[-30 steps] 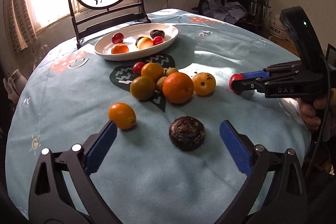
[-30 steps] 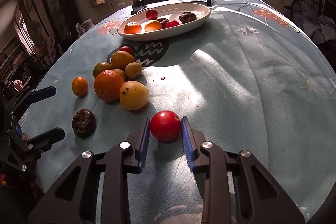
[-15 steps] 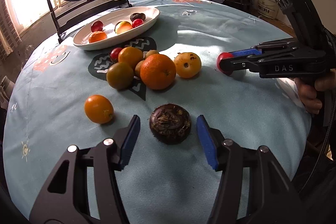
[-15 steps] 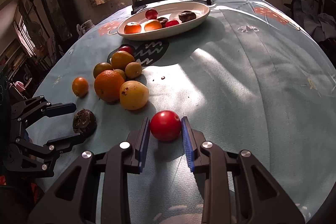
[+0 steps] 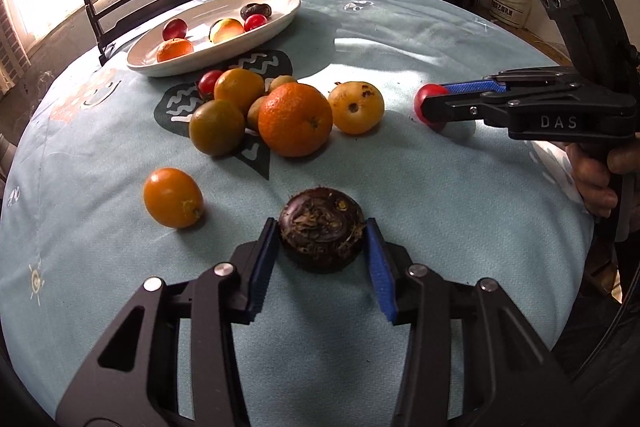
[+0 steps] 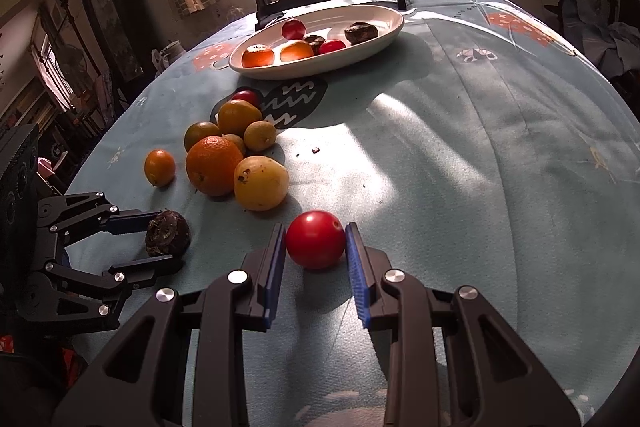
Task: Organize fruits
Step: 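Place the tomato and the dark brown fruit onto the plate and open both tools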
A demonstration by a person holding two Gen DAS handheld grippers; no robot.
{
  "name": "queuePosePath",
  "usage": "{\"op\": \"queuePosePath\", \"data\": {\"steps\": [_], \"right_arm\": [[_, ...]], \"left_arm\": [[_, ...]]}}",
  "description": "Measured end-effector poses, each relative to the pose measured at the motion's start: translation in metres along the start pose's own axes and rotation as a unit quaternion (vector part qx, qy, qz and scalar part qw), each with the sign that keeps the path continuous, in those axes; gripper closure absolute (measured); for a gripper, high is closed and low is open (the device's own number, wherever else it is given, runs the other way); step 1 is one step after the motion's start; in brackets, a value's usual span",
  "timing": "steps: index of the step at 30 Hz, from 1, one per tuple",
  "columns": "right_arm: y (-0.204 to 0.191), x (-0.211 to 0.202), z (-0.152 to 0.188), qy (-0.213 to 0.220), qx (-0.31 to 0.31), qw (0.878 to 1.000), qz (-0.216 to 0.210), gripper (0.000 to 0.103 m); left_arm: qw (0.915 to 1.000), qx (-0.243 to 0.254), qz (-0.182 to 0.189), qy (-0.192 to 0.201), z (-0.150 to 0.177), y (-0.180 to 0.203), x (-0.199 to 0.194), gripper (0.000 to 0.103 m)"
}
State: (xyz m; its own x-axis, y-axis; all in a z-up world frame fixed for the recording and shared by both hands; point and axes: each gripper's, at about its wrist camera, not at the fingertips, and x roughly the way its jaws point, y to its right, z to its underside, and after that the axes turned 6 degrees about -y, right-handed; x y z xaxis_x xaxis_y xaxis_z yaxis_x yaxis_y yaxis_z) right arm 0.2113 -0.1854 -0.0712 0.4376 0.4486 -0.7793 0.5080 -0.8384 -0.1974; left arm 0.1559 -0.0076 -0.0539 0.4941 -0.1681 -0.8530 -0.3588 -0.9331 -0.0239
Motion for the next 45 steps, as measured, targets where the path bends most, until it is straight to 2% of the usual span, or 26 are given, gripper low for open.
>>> {"op": "queuePosePath", "data": {"steps": [5, 10, 13, 15, 18, 23, 28, 34, 35, 36, 37, 38, 39, 41, 45], "right_arm": [[-0.001, -0.005, 0.001, 0.012, -0.004, 1.0, -0.008, 0.072], [-0.005, -0.011, 0.001, 0.024, -0.027, 0.999, -0.035, 0.072], [-0.009, -0.01, -0.013, 0.019, -0.038, 0.998, -0.047, 0.072], [-0.012, -0.011, -0.032, 0.029, -0.037, 0.997, -0.056, 0.072], [-0.013, -0.01, -0.069, 0.061, -0.028, 0.996, -0.063, 0.072], [-0.002, 0.024, -0.135, 0.101, -0.014, 0.994, -0.03, 0.072], [0.019, 0.065, -0.171, 0.082, 0.021, 0.996, -0.034, 0.072], [0.027, 0.086, -0.186, 0.075, 0.012, 0.997, -0.024, 0.072], [0.027, 0.087, -0.188, 0.075, 0.007, 0.997, -0.021, 0.067], [0.025, 0.087, -0.188, 0.075, 0.003, 0.997, -0.011, 0.053], [0.024, 0.085, -0.186, 0.073, 0.001, 0.997, 0.001, 0.044], [0.021, 0.08, -0.185, 0.074, -0.005, 0.997, -0.002, 0.039], [0.017, 0.072, -0.182, 0.079, -0.018, 0.997, -0.014, 0.039], [0.005, 0.056, -0.176, 0.094, -0.047, 0.994, -0.02, 0.039], [-0.015, 0.038, -0.155, 0.091, -0.084, 0.992, -0.031, 0.039]], "left_arm": [[0.9986, -0.024, 0.029, 0.038, 0.004, -0.01, -0.014, 0.059], [0.9929, -0.073, 0.065, 0.068, 0.003, -0.03, -0.025, 0.059], [0.9867, -0.11, 0.095, 0.074, -0.006, -0.051, -0.027, 0.059], [0.9831, -0.13, 0.099, 0.083, -0.019, -0.064, -0.03, 0.059], [0.9789, -0.152, 0.093, 0.1, -0.047, -0.086, -0.035, 0.059], [0.9745, -0.194, 0.047, 0.102, -0.108, -0.128, -0.018, 0.059], [0.9775, -0.195, -0.014, 0.079, -0.157, -0.167, 0.015, 0.059], [0.9758, -0.211, -0.024, 0.054, -0.185, -0.196, 0.052, 0.059], [0.9755, -0.213, -0.025, 0.05, -0.189, -0.197, 0.054, 0.054], [0.9743, -0.218, -0.027, 0.048, -0.19, -0.197, 0.054, 0.025], [0.9716, -0.228, -0.034, 0.053, -0.189, -0.197, 0.049, 0.012], [0.968, -0.237, -0.039, 0.074, -0.186, -0.195, 0.04, 0.007], [0.966, -0.239, -0.035, 0.091, -0.181, -0.193, 0.03, 0.007], [0.965, -0.242, -0.028, 0.097, -0.17, -0.187, 0.012, 0.006], [0.9568, -0.266, -0.056, 0.103, -0.131, -0.175, -0.013, 0.002]]}}
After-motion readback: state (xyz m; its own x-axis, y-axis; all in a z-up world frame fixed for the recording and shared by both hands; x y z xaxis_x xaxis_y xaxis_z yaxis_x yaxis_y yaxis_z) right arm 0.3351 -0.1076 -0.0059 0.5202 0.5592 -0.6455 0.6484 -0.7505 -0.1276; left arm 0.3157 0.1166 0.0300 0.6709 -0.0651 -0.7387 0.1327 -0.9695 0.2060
